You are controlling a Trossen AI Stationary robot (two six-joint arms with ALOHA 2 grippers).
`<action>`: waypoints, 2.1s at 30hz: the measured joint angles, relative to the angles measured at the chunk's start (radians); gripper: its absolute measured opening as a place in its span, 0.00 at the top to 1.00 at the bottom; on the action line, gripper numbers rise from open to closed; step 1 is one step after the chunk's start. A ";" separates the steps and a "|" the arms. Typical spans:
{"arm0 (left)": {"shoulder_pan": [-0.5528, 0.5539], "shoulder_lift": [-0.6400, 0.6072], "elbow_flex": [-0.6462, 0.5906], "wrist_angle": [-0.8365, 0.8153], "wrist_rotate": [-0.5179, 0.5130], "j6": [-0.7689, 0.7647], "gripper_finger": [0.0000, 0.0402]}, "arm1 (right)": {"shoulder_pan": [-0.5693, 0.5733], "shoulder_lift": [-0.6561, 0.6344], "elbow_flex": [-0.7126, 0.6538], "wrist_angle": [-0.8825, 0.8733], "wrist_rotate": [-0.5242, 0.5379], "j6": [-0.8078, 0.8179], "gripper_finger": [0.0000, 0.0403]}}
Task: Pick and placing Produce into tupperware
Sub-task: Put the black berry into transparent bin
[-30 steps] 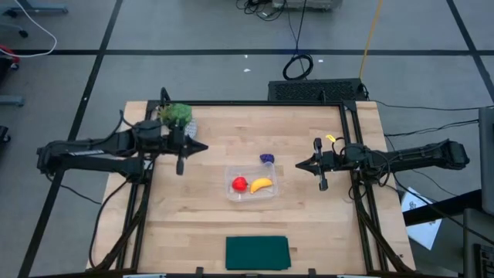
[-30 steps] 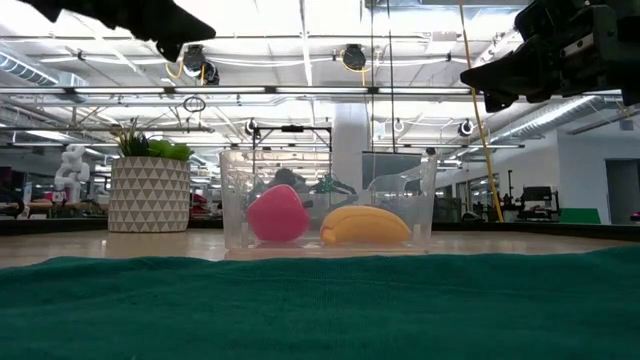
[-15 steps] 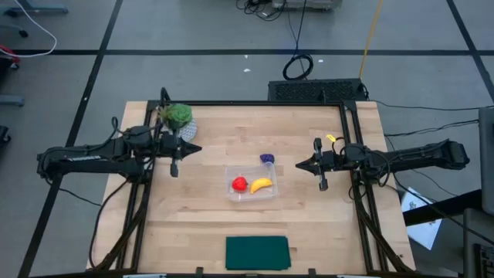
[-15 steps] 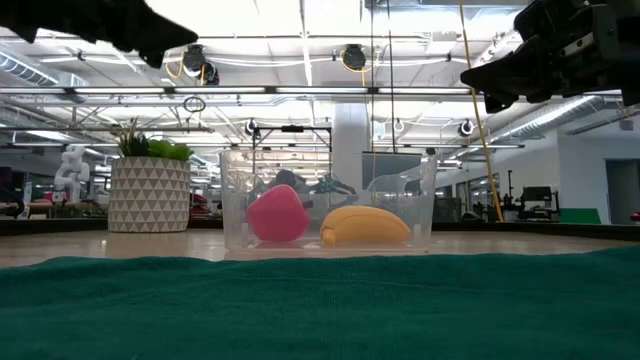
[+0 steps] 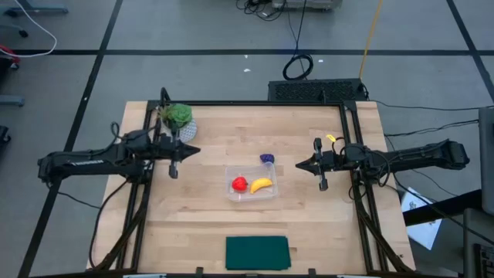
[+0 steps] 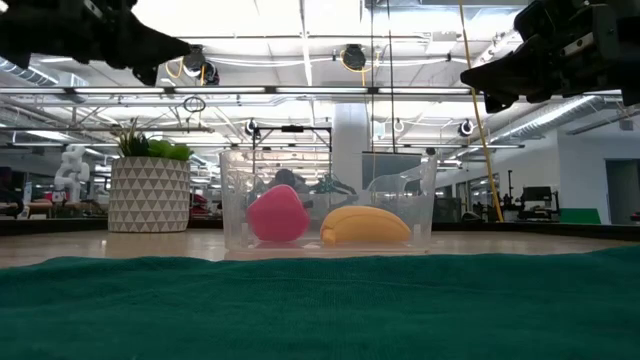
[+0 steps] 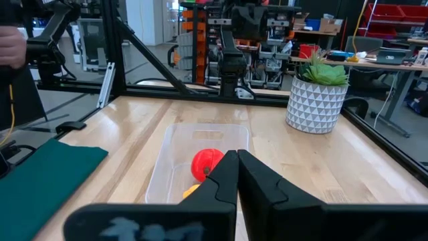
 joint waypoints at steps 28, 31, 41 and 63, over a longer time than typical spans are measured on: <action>0.011 -0.003 -0.144 0.318 0.120 0.007 1.00 | 0.000 0.000 0.000 0.000 0.000 0.010 1.00; 0.011 -0.003 -0.192 0.400 0.119 -0.007 1.00 | 0.000 0.000 0.000 0.000 0.000 0.009 1.00; 0.011 -0.003 -0.227 0.367 0.129 -0.059 1.00 | 0.000 0.000 0.000 0.007 0.027 0.010 1.00; -0.242 -0.003 -0.251 0.232 -0.197 0.134 1.00 | 0.000 0.056 0.000 0.030 0.078 0.011 1.00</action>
